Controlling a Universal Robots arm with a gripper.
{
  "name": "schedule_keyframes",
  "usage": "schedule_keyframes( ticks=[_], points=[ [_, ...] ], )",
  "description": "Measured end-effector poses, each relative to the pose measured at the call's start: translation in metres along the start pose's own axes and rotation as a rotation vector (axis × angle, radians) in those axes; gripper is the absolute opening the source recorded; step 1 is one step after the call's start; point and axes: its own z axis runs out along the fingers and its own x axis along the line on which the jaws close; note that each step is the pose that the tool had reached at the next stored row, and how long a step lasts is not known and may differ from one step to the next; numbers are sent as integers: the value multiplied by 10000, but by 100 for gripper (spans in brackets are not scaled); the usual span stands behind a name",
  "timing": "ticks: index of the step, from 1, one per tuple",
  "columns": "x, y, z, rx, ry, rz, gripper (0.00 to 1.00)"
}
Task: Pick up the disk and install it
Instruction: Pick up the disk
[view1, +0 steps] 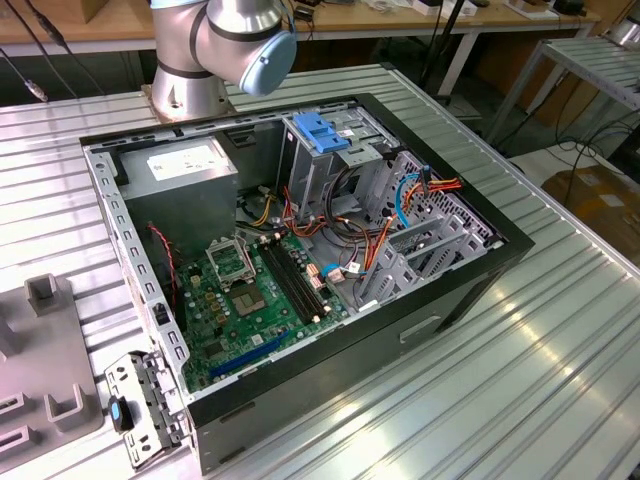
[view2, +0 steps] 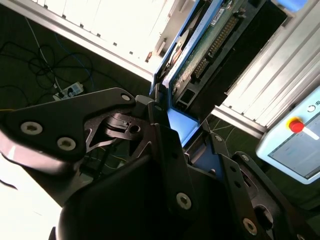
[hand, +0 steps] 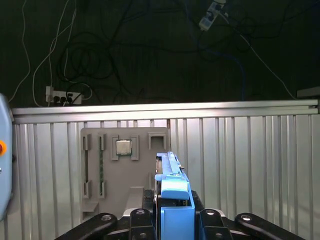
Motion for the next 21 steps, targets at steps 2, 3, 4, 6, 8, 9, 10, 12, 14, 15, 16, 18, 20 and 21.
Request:
schedule_keyframes(
  ticks=[2,3,4,6,8,9,10,12,14,15,16,18,20,21],
  points=[
    [2,-22,0,-13,-5,0,37],
    [3,-32,0,-19,-7,0,37],
    [3,-42,0,-25,-10,-1,37],
    [3,-56,-23,-52,-43,2,37],
    [3,-57,-49,-64,-58,2,37],
    [3,-58,-67,-75,-63,2,37],
    [2,-60,-83,-87,-68,2,37],
    [2,-62,-117,-114,-78,3,37],
    [1,-65,-140,-133,-85,3,37],
    [1,-66,-153,-142,-88,3,37],
    [1,-67,-166,-152,-92,4,37],
    [0,-69,-195,-176,-100,5,37],
    [-1,-72,-234,-206,-109,5,37],
    [-1,-73,-248,-218,-113,6,37]
  ],
)
